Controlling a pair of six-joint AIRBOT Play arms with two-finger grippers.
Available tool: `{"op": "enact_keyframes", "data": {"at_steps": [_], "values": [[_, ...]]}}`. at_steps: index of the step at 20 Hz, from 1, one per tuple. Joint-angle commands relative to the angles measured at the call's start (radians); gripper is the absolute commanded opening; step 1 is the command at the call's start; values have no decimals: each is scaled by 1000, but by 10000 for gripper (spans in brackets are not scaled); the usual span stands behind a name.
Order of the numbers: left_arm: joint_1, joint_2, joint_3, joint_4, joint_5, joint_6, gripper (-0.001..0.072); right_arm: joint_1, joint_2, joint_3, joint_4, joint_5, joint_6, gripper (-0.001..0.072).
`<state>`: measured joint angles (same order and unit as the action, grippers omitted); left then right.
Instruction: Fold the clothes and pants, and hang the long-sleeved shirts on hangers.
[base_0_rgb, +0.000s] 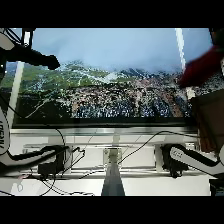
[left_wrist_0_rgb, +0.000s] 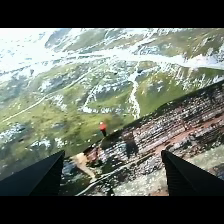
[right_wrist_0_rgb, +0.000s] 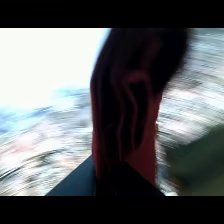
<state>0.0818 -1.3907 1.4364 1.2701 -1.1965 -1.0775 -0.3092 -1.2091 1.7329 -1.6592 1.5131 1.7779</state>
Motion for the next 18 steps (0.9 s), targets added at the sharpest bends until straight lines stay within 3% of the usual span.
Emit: {"op": "enact_keyframes", "data": {"at_steps": [1,4,9,10,11,12,13,17,18], "values": [[1,0,0,1,-1,0,700,-243,142,1,-129,167,47,12],[1,0,0,1,-1,0,700,-454,170,0,-130,317,48,13],[1,0,0,1,-1,0,700,-683,190,-6,-167,325,54,30],[1,0,0,1,-1,0,700,-717,190,-7,-168,325,54,106],[1,0,0,1,-1,0,700,-748,190,-8,-167,319,54,316],[1,0,0,1,-1,0,700,-770,190,-8,-166,306,55,610],[1,0,0,1,-1,0,700,-784,190,-8,-161,294,55,703],[1,0,0,1,-1,0,700,-795,190,-8,-119,260,64,691],[1,0,0,1,-1,0,700,-795,190,-8,-77,253,63,642]]}}
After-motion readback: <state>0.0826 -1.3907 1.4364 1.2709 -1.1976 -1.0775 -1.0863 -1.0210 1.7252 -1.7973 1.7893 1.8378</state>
